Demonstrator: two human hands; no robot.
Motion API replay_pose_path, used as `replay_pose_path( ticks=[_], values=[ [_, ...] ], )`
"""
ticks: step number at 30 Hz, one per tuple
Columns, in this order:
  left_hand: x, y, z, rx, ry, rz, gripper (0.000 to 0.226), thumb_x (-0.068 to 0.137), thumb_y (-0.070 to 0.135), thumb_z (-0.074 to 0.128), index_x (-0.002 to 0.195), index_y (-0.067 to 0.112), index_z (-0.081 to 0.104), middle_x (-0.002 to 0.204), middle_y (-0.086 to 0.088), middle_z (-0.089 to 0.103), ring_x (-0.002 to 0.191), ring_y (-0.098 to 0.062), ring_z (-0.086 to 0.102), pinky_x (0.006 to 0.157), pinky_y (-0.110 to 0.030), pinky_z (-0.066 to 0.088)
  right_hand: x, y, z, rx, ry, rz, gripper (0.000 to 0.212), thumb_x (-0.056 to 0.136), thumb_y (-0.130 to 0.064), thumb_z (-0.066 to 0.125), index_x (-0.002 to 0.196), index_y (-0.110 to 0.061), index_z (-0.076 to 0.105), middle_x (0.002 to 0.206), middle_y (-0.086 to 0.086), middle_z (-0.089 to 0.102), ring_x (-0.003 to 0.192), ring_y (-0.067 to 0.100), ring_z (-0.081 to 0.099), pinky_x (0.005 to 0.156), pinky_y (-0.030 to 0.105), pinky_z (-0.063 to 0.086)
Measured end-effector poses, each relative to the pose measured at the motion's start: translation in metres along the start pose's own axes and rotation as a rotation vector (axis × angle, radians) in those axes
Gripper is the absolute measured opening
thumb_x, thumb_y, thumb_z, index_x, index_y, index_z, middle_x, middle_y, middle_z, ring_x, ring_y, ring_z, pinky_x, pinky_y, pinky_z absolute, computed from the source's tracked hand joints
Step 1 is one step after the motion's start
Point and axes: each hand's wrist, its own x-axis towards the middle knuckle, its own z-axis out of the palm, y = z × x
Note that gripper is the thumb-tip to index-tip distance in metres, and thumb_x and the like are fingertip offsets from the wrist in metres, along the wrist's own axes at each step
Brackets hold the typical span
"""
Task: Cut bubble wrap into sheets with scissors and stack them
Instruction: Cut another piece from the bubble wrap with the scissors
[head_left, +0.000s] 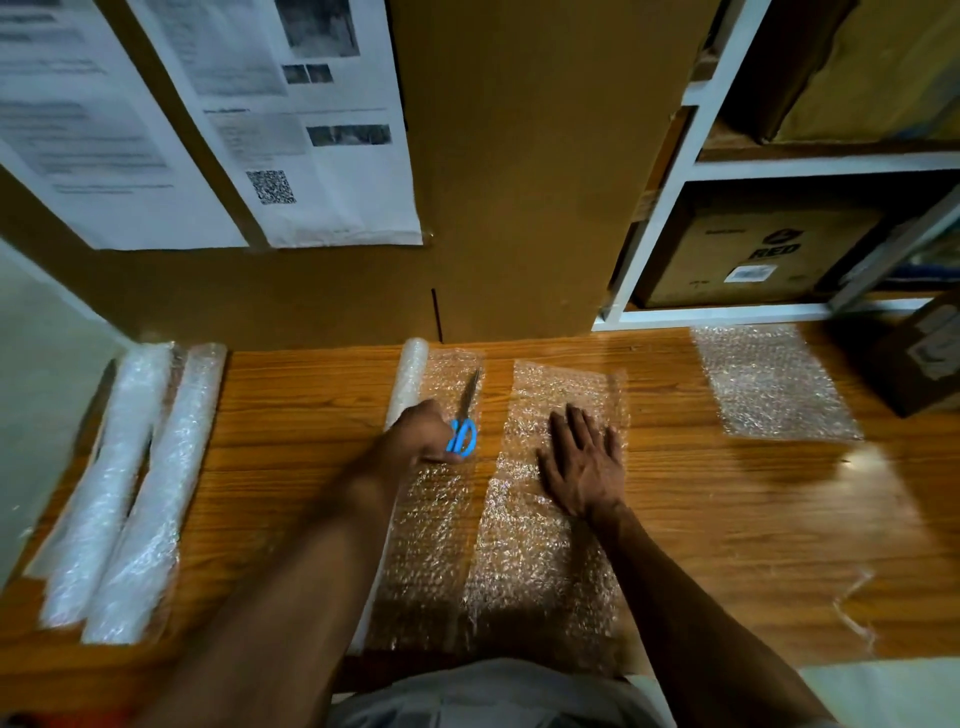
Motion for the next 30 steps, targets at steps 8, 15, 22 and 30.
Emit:
replay_pose_path(
  ticks=[8, 15, 22, 30],
  values=[
    [-0.034, -0.018, 0.023, 0.078, 0.401, -0.021, 0.027, 0.096, 0.011, 0.067, 0.119, -0.004, 0.070, 0.122, -0.022, 0.070, 0.112, -0.036, 0.068, 0.081, -0.035, 0.054, -0.048, -0.009, 0.005, 0.035, 0.049, -0.017, 0.071, 0.107, -0.066, 0.009, 0.165, -0.027, 0.017, 0.176, -0.001, 0.007, 0.161, 0.017, 0.002, 0.129, 0.054, -0.003],
    [-0.038, -0.032, 0.038, 0.159, 0.563, 0.029, 0.032, 0.105, 0.017, 0.048, 0.116, -0.001, 0.072, 0.120, -0.021, 0.070, 0.112, -0.039, 0.065, 0.092, -0.044, 0.055, -0.083, -0.001, -0.003, 0.074, 0.027, -0.041, 0.071, 0.106, -0.063, 0.009, 0.163, -0.023, 0.025, 0.174, 0.002, 0.017, 0.160, 0.020, 0.013, 0.131, 0.052, 0.005],
    [-0.052, -0.039, 0.037, 0.513, 0.536, 0.193, 0.024, 0.100, 0.014, 0.059, 0.120, 0.012, 0.071, 0.121, -0.013, 0.070, 0.112, -0.034, 0.067, 0.089, -0.041, 0.056, -0.100, 0.007, -0.004, 0.144, 0.119, -0.027, 0.048, 0.109, -0.047, 0.029, 0.147, -0.022, 0.044, 0.157, 0.006, 0.043, 0.144, 0.022, 0.042, 0.125, 0.051, 0.027],
    [-0.054, -0.045, 0.068, 0.464, 0.203, 0.692, 0.019, 0.094, 0.021, 0.074, 0.112, 0.025, 0.076, 0.115, 0.004, 0.071, 0.094, -0.013, 0.065, 0.082, -0.029, 0.058, -0.104, 0.016, -0.012, 0.201, 0.168, 0.032, 0.033, 0.106, -0.028, 0.047, 0.135, -0.019, 0.057, 0.137, 0.008, 0.059, 0.128, 0.029, 0.055, 0.114, 0.047, 0.038]
  ],
)
